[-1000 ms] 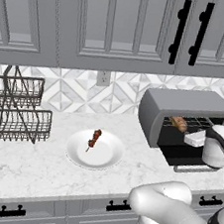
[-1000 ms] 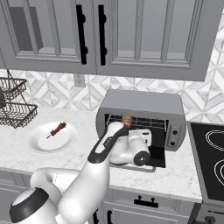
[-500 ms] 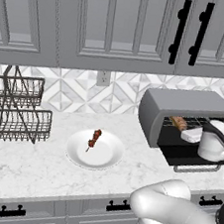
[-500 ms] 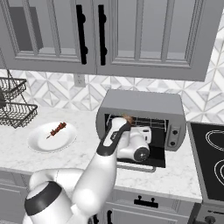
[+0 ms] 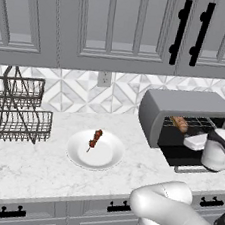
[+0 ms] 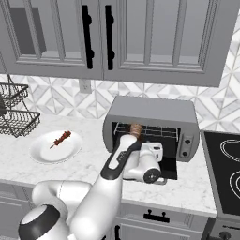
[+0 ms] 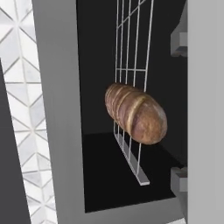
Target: Pick up the kebab skewer and baguette bread, and place them inside the toaster oven. Close the toaster oven door and start by setting the timer.
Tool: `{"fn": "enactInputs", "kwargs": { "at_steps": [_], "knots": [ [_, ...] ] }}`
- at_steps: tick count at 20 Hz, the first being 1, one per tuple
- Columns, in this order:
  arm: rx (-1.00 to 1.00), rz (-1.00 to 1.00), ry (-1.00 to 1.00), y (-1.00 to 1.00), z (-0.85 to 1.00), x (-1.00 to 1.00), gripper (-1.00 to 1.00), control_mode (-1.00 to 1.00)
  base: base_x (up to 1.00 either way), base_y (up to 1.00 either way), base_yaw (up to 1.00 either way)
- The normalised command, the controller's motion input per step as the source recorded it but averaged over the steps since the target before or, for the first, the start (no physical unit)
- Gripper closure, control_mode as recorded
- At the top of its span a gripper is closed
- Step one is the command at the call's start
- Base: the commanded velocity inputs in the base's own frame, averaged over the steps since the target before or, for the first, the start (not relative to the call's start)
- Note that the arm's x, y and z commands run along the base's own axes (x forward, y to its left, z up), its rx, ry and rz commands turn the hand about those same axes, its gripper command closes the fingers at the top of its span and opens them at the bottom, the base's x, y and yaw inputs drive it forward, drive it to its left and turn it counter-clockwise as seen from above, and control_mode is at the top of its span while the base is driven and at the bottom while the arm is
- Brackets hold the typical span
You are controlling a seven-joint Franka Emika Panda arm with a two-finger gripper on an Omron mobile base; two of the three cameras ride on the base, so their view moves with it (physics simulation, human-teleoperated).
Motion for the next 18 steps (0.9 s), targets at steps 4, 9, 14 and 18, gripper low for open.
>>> {"fn": "enactInputs", "kwargs": {
  "at_steps": [4,9,14,18],
  "knots": [
    [0.04,0.0,0.0,0.0,-0.04,0.34,-1.0,-1.0,0.0,0.0,0.0],
    [0.04,0.0,0.0,-0.03,-0.19,0.24,-1.0,-1.0,0.0,0.0,0.0],
    [0.04,0.0,0.0,-0.06,-0.1,0.15,-1.0,-1.0,0.0,0.0,0.0],
    [0.05,0.0,-0.02,-0.13,0.0,0.27,-1.0,-1.0,0.0,0.0,0.0]
  ]
}}
